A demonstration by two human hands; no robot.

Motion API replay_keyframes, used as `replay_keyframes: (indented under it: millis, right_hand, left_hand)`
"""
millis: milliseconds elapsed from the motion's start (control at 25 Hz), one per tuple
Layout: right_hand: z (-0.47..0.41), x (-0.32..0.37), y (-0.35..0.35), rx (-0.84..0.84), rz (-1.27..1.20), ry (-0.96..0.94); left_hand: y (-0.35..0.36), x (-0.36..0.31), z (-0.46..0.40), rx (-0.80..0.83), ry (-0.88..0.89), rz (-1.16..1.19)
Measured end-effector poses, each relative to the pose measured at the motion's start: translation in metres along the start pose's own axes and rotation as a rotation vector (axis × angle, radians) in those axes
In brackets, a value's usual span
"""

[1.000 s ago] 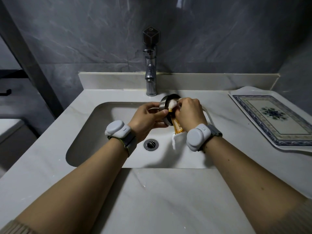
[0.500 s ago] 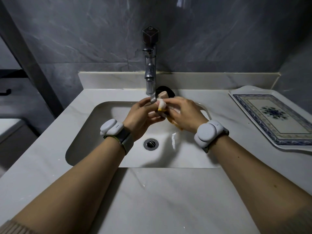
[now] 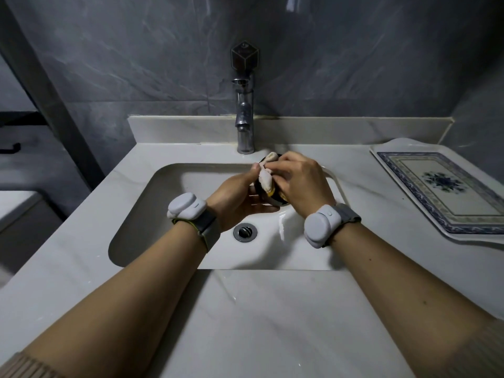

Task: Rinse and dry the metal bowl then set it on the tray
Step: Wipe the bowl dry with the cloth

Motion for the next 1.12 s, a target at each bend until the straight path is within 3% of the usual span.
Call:
replay_keyframes:
  millis: [320,680,1120]
  right_hand:
    - [-0.001,-0.007,-0.009,-0.089,0.177,0.187]
    - [-0.002,-0.034,0.0,0.118,0.284,0.444]
    - [0.003,-0.023,0.019,0.34,0.316,0.262]
  left_hand:
    - [0.005,-0.009,0.002,0.008,0.099,-0.028]
    - [0.005,-0.017,0.008,-0.085,0.197,-0.154]
    - [-0.002,-0.022,0.012,-0.149,0.207,-0.219]
Point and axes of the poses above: each hand's wrist, its own z-axis away from the middle knuckle, its own y-axis out of the palm, x = y × z, the point moved 8 cm from there along -z, towards the middle knuckle, and after that the axes turned 1 degree about -x, right-handed, at the moved point
